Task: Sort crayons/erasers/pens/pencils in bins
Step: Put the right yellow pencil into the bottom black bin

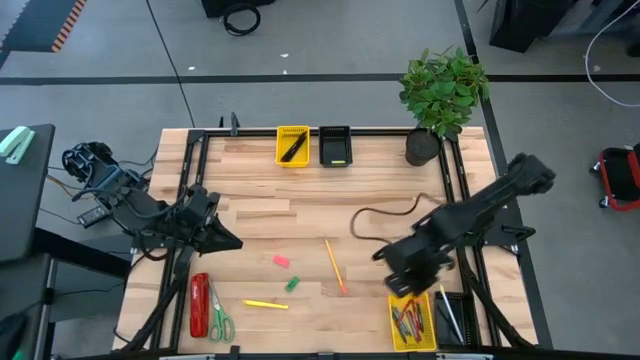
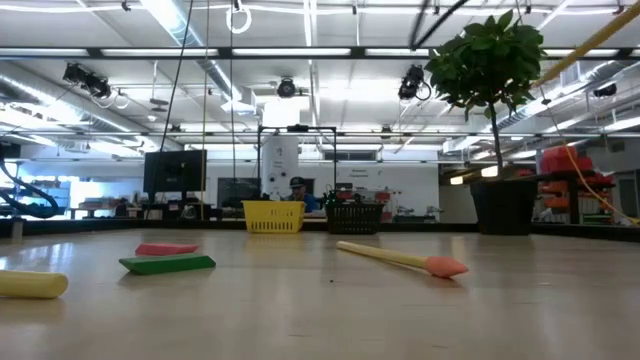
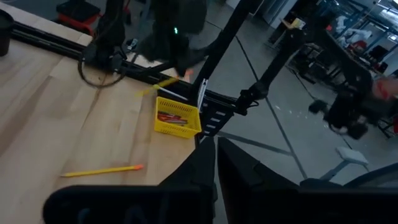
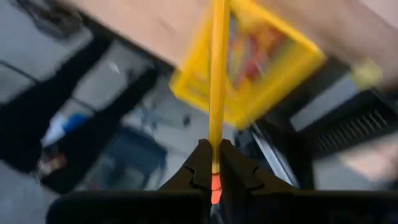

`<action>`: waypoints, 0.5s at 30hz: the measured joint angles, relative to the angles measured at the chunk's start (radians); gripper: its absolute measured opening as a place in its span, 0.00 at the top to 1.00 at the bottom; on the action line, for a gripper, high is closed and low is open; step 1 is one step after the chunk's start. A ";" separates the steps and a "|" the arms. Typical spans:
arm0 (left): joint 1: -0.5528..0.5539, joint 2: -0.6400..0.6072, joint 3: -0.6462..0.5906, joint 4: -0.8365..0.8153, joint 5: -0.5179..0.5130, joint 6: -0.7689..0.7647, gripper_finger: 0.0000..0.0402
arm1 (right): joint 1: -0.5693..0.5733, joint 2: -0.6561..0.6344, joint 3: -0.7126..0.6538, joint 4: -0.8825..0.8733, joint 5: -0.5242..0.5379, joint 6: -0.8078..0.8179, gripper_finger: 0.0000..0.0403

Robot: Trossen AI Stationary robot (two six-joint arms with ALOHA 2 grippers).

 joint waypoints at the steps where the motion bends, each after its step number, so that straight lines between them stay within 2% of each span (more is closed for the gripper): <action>1: 0.000 0.000 0.000 0.002 0.000 0.004 0.93 | 0.002 -0.029 0.000 -0.038 -0.040 -0.002 0.95; 7: -0.002 0.000 0.000 0.000 0.000 0.007 0.97 | 0.048 -0.152 0.000 -0.160 -0.293 0.031 0.95; 12: -0.002 0.000 0.000 -0.001 0.000 0.007 0.97 | 0.136 -0.149 0.000 -0.160 -0.565 0.041 0.95; 15: -0.002 0.000 0.000 -0.001 0.000 0.008 0.94 | 0.165 -0.144 0.000 -0.140 -0.601 0.040 0.96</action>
